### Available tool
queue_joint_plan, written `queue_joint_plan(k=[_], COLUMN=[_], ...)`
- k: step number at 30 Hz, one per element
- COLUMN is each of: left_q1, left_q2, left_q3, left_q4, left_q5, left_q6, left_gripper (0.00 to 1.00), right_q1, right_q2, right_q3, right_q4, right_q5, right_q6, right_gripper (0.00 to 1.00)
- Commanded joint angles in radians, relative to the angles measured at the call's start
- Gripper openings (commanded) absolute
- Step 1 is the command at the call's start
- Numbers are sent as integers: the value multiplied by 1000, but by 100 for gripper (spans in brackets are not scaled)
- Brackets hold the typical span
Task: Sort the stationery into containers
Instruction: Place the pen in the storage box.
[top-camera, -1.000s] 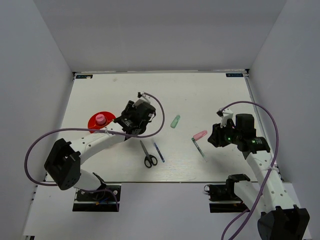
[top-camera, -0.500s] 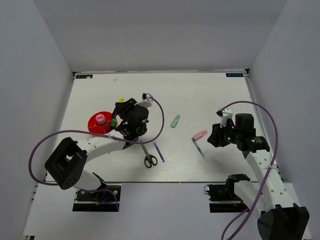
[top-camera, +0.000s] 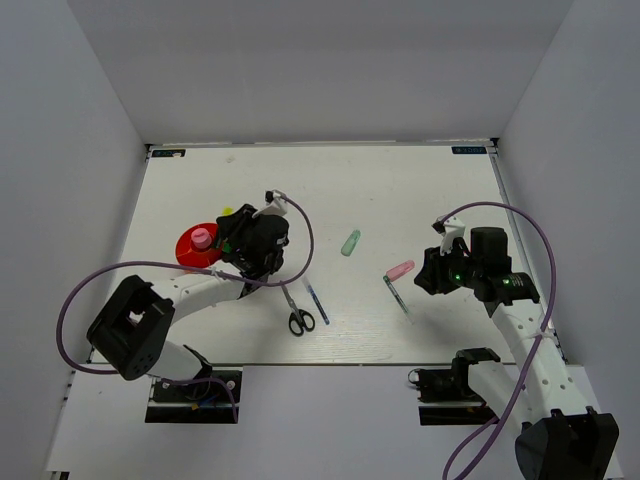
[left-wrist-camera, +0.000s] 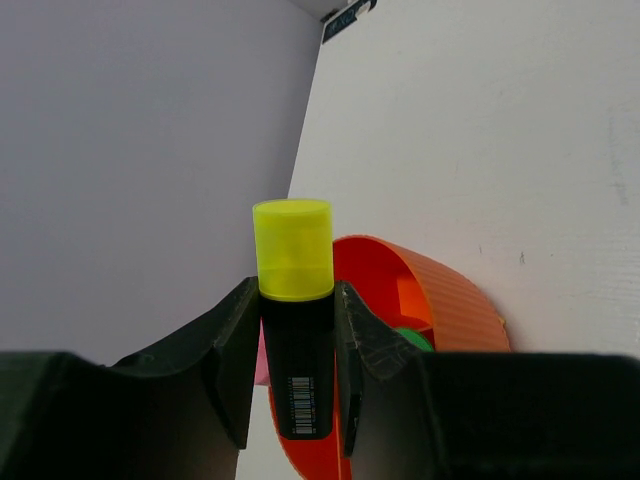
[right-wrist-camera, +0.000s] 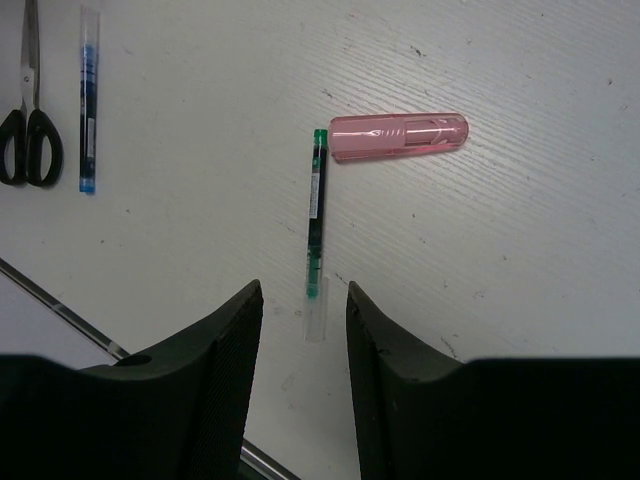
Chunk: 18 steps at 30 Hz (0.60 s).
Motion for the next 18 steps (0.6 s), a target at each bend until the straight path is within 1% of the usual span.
queue_joint_plan(k=[1, 5, 7, 8, 18], left_q1=[19, 27, 29, 29, 55], left_q2=[-46, -32, -26, -28, -6], left_q3=[8, -3, -4, -3, -14], left_q4=[-186, -190, -204, -236, -299], left_q5=[16, 14, 17, 19, 28], left_q6=[-196, -208, -233, -265, -362], left_gripper=[0, 0, 0, 0, 0], right_q1=[1, 2, 2, 1, 2], right_q2=[-4, -5, -5, -7, -7], right_q3=[29, 31, 34, 32, 34], right_q4=[5, 7, 3, 5, 2], right_q5=[-17, -18, -17, -18, -20], right_q6=[1, 1, -1, -1, -1], right_gripper=[43, 43, 43, 43, 43])
